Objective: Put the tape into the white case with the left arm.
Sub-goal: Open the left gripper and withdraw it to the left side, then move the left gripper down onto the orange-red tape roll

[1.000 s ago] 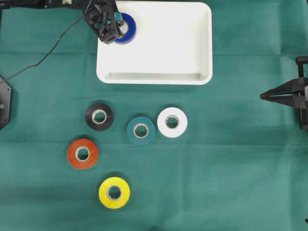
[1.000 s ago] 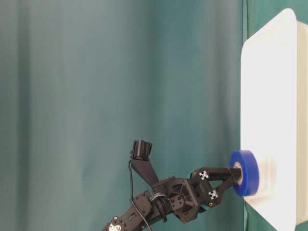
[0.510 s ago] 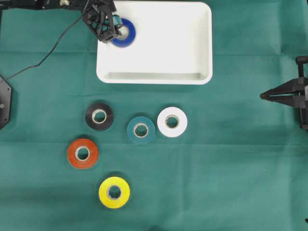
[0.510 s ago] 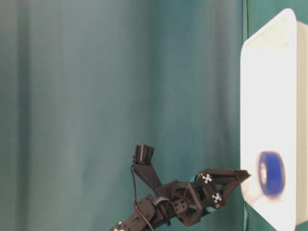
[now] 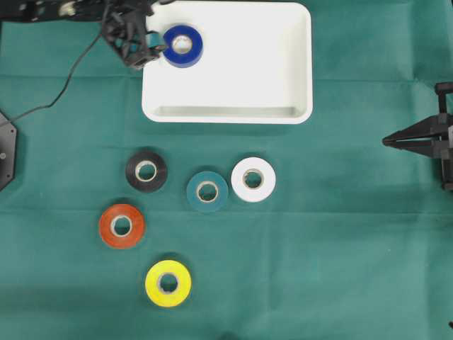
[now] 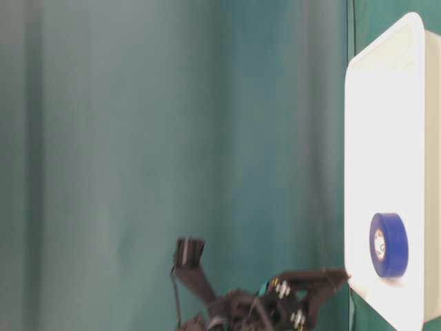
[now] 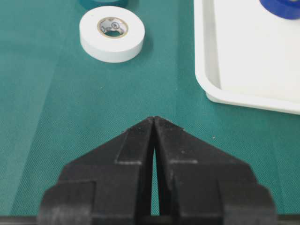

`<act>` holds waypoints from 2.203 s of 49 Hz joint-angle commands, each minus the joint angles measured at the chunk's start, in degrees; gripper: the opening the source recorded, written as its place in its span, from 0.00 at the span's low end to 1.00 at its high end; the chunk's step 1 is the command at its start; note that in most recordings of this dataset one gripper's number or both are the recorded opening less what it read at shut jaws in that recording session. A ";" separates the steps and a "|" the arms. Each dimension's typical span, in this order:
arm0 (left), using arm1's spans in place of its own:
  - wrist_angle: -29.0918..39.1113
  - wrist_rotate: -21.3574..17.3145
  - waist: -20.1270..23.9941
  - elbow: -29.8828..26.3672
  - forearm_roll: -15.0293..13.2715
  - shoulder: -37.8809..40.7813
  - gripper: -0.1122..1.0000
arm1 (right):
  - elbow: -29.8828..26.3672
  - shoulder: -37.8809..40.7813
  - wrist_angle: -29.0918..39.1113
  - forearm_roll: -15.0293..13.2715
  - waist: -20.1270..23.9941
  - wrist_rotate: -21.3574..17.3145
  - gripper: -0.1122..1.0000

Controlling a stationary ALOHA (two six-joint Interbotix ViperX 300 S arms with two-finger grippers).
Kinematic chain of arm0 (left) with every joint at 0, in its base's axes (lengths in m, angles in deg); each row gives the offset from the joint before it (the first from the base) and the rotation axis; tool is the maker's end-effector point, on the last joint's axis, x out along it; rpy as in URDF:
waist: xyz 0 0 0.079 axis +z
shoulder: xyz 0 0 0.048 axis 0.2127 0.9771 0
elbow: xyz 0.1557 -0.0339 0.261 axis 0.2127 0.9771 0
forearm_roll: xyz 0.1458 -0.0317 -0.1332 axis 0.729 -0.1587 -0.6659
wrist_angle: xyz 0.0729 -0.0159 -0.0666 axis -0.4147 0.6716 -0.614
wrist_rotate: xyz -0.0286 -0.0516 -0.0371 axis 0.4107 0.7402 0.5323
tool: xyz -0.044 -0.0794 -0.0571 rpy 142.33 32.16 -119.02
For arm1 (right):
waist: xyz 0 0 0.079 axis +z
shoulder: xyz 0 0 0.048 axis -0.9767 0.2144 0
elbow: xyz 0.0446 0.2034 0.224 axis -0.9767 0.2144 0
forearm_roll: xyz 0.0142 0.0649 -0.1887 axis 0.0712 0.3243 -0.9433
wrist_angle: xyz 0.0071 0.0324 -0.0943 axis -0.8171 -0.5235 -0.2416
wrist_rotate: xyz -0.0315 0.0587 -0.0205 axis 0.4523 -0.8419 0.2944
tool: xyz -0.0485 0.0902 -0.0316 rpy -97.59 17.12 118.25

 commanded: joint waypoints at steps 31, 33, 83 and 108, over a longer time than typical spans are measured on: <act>-0.35 6.94 -12.57 24.79 -0.26 -34.63 0.88 | -0.62 0.35 -0.70 -0.09 0.00 0.00 0.01; -0.35 7.29 -12.74 25.93 -0.35 -36.04 0.88 | -0.62 0.35 -0.70 -0.09 0.00 0.00 0.01; -1.32 10.02 -45.97 31.20 -0.35 -42.89 0.84 | -0.53 0.26 -0.97 0.00 0.00 0.00 0.01; -6.24 9.84 -46.32 29.27 -0.26 -38.67 0.79 | -0.53 0.35 -0.97 -0.09 0.00 0.00 0.01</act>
